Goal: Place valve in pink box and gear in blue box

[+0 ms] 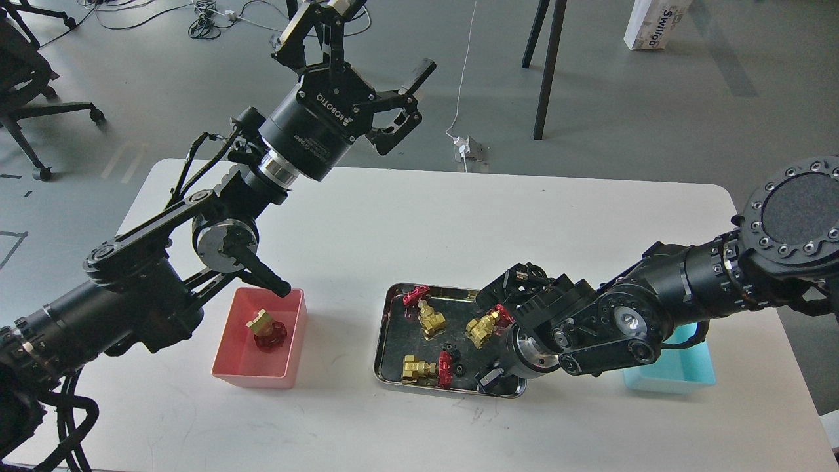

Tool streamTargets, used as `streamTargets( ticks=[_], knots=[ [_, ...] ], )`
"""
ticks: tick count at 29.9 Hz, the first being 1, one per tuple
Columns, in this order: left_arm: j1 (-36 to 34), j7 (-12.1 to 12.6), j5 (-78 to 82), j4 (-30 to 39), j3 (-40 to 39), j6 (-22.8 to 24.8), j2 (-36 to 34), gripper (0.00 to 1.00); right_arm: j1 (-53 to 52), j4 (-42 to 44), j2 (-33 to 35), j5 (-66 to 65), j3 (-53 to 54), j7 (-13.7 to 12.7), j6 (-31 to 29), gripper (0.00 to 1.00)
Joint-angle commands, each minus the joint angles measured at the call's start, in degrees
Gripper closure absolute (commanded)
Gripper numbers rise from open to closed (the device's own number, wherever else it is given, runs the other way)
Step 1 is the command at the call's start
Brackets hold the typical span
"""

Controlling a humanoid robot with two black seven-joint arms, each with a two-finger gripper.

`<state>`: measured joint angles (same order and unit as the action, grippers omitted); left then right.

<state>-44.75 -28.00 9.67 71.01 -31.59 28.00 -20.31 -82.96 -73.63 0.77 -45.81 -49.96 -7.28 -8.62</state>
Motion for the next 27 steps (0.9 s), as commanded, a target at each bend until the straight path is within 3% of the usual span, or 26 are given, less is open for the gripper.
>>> streamTargets(
  ticks=[1,8,16,21,27],
  knots=[
    [0.0,0.0,0.0,0.0,-0.1,0.0,0.0,0.02,-1.0,-0.6,0.6,0.2,0.5,0.0,0.4,0.85],
    [0.1,0.0,0.0,0.0,-0.1,0.0,0.2,0.02,-6.1,-6.0,9.0,4.4,4.6,0.0,0.4,0.85],
    [0.1,0.0,0.0,0.0,-0.1,0.0,0.8,0.02,-11.3,-11.4,30.3,9.1,11.5,0.1,0.1,0.85],
    [0.1,0.0,0.0,0.1,-0.1,0.0,0.8,0.02,-5.0,-11.7,50.3,9.9,15.8,0.1,1.3,0.85],
    [0.0,0.0,0.0,0.1,-0.1,0.0,2.3,0.01,7.8,-17.6,63.2,10.0,23.8,0.2,1.8,0.85]
  ],
)
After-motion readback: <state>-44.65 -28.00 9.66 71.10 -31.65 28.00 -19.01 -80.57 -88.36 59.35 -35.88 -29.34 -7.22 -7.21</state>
